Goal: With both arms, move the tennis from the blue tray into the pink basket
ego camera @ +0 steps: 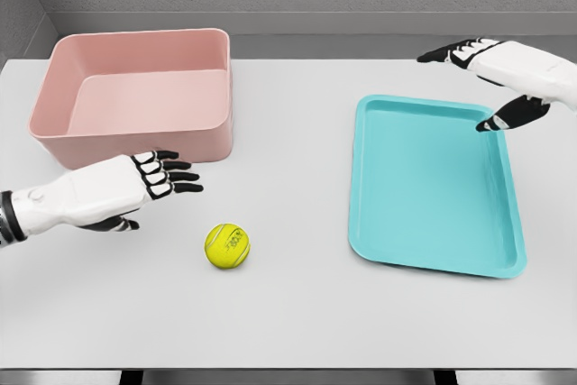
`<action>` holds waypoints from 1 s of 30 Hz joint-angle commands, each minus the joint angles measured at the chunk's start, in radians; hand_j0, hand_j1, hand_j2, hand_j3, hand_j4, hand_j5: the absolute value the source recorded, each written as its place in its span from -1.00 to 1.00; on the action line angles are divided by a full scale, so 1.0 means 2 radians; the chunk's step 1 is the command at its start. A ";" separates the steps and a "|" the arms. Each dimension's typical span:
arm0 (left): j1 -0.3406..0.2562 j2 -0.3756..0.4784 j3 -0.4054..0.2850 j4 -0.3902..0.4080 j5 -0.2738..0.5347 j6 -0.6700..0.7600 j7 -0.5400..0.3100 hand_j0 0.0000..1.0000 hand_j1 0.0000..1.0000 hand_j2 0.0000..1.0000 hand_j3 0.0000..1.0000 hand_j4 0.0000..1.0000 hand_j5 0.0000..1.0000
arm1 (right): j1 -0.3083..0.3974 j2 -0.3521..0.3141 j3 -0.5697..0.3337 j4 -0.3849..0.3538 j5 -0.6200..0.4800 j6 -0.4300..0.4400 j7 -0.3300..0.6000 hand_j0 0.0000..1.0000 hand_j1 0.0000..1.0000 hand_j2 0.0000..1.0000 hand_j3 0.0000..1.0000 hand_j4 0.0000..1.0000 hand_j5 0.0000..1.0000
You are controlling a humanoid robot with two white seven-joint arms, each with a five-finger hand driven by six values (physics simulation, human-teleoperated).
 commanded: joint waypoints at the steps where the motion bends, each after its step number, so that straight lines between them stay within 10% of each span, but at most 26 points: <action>1: 0.000 -0.011 -0.002 -0.002 -0.001 0.000 -0.037 1.00 1.00 1.00 1.00 1.00 1.00 | 0.000 -0.002 0.011 0.000 -0.001 0.001 0.000 1.00 1.00 1.00 1.00 1.00 1.00; 4: -0.012 -0.018 -0.002 -0.001 -0.004 0.000 -0.114 1.00 1.00 1.00 1.00 1.00 1.00 | 0.000 -0.007 0.010 0.001 -0.001 0.000 0.000 1.00 1.00 1.00 1.00 1.00 1.00; 15: -0.018 -0.103 -0.036 0.000 -0.029 0.000 -0.112 1.00 1.00 1.00 1.00 1.00 1.00 | 0.001 -0.013 0.008 0.006 -0.001 0.000 0.000 1.00 1.00 1.00 1.00 1.00 1.00; 30: -0.094 -0.106 -0.099 -0.001 -0.075 0.000 -0.156 1.00 1.00 1.00 1.00 1.00 1.00 | 0.001 -0.013 0.008 0.006 -0.001 0.000 0.000 1.00 1.00 1.00 1.00 1.00 1.00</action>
